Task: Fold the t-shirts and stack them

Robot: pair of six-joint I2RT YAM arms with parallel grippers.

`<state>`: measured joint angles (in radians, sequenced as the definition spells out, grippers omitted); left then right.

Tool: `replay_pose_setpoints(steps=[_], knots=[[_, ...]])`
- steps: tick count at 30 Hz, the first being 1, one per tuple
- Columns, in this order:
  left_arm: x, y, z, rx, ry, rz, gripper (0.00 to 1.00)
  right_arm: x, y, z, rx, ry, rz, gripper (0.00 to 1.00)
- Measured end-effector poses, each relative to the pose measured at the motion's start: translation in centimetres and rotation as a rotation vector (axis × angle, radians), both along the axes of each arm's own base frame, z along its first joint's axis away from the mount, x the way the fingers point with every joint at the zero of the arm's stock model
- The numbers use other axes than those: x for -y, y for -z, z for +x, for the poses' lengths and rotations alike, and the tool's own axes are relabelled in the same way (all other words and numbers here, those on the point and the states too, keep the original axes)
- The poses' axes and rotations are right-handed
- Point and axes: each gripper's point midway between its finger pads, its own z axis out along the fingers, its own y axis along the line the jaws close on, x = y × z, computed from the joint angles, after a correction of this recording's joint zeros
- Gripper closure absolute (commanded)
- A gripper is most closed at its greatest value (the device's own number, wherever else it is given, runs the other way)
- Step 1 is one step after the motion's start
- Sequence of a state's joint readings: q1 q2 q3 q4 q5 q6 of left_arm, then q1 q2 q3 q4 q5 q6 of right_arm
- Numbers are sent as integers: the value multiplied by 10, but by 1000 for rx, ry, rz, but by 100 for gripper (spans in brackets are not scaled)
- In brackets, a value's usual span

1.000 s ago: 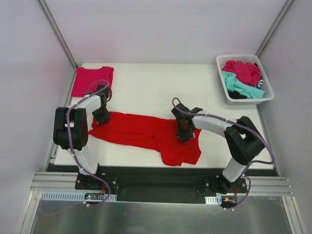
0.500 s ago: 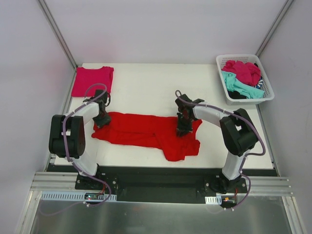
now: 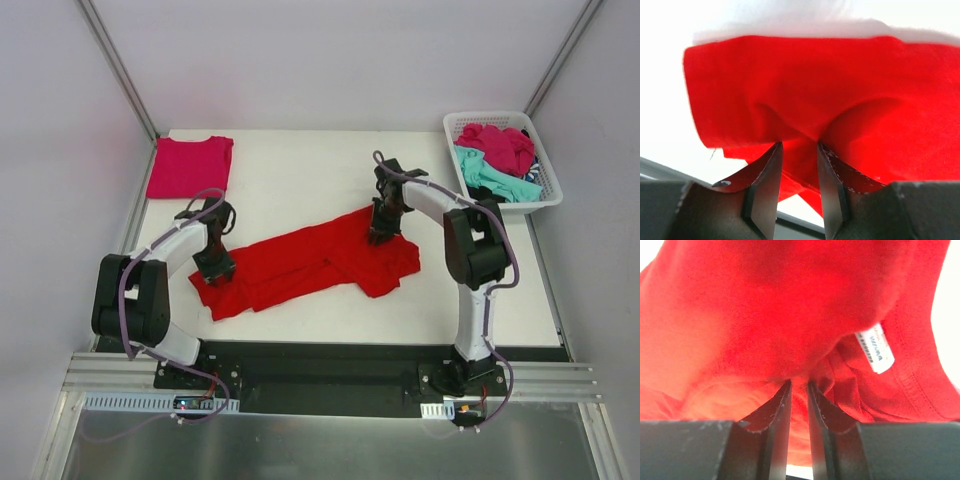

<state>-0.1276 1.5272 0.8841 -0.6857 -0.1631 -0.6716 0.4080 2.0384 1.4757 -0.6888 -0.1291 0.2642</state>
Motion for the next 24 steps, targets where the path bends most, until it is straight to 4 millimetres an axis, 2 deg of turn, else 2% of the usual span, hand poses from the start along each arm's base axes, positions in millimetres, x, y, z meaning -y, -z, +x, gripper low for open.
replay_pose_setpoints(steps=[5, 11, 15, 21, 24], knots=[[19, -6, -17, -35, 56, -6, 66, -7, -2, 29, -5, -16, 29, 77], [41, 6, -47, -102, 141, 15, 66, -18, -2, 52, -24, -45, 60, 77], [57, 8, -61, -122, 215, 37, 66, -23, -3, 73, -35, -46, 93, 76], [96, 7, -98, -163, 365, 75, 66, -34, -7, 107, -15, -51, 161, 75], [121, 6, -114, -203, 441, 91, 66, -40, -6, 110, -21, -57, 196, 75]])
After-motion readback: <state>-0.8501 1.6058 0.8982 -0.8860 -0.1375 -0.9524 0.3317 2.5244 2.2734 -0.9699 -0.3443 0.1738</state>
